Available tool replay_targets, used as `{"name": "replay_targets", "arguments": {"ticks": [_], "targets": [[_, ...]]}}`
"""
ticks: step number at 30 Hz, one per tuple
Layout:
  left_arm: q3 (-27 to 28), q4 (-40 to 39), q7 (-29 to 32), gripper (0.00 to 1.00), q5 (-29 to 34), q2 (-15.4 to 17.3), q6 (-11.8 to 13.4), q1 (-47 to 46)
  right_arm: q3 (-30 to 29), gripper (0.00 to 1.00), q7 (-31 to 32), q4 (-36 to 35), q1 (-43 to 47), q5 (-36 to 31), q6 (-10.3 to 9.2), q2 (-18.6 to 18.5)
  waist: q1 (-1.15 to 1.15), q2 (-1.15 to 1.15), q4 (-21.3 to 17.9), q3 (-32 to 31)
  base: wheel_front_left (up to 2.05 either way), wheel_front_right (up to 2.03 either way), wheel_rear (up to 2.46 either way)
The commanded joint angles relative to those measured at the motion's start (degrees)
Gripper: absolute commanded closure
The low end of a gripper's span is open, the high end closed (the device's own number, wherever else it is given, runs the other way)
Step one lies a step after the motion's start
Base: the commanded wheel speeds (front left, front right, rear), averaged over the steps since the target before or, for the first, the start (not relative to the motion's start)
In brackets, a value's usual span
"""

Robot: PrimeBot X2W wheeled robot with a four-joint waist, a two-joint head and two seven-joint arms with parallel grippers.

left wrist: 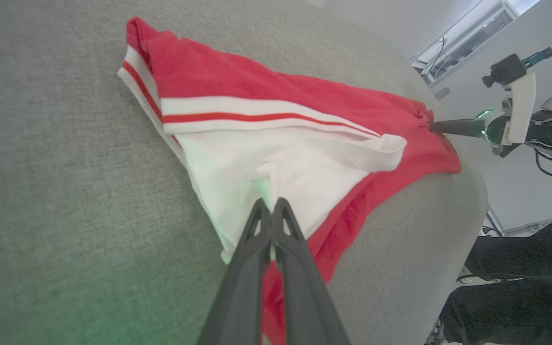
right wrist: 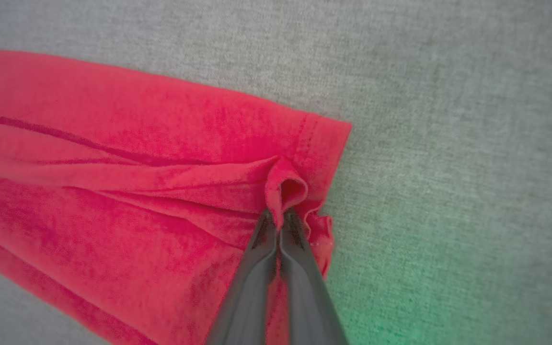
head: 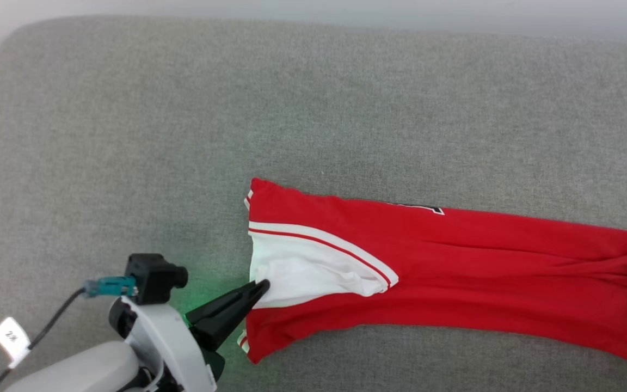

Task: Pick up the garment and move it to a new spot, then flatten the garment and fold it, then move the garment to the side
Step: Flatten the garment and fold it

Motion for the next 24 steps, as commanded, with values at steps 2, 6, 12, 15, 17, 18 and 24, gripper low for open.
{"name": "replay_targets", "arguments": {"ticks": [2,6,12,15,17,18,24], "targets": [[-0.03,3.11,-0.19,1.0,1.17,-2.17,-0.57,0.65,0.57,1.0,0.18,1.61,-0.08,-1.18,-0.07,2.74,0.0,0.0,-0.16,1.02,0.0,0.0,0.0],[0.41,5.73,-0.25,0.78,1.68,-3.88,-1.05,0.51,-0.62,0.61,-1.38,2.14,-0.83,-2.28,-0.08,4.32,0.0,0.0,-0.41,1.19,0.0,0.0,0.0],[5.7,4.71,-0.2,0.0,2.27,-4.48,-1.39,2.7,-4.04,0.0,-2.34,-1.21,0.38,0.28,-0.07,4.11,0.0,0.0,-0.18,-0.25,0.0,0.0,0.0],[10.54,3.22,-0.22,0.0,3.57,-4.89,-0.74,5.7,-6.24,0.0,-1.67,-3.45,1.73,1.87,-0.06,3.03,0.0,0.0,0.19,-1.18,0.0,0.0,0.0],[14.03,2.37,-0.22,0.0,5.01,-5.51,0.53,8.14,-7.79,0.0,-1.01,-4.47,3.13,2.93,-0.06,2.19,0.0,0.0,0.63,-1.71,0.0,0.0,0.0],[15.79,1.92,-0.22,0.0,6.02,-6.03,1.29,9.56,-8.72,0.0,-0.62,-4.88,3.91,3.53,-0.06,1.67,0.0,0.0,0.84,-1.87,0.0,0.0,0.0],[27.61,1.56,-0.2,0.0,13.98,-11.66,5.6,18.12,-12.85,0.0,4.61,-3.85,8.83,6.28,-0.06,-0.85,0.0,0.0,3.02,-2.3,0.0,0.0,0.0]]}}
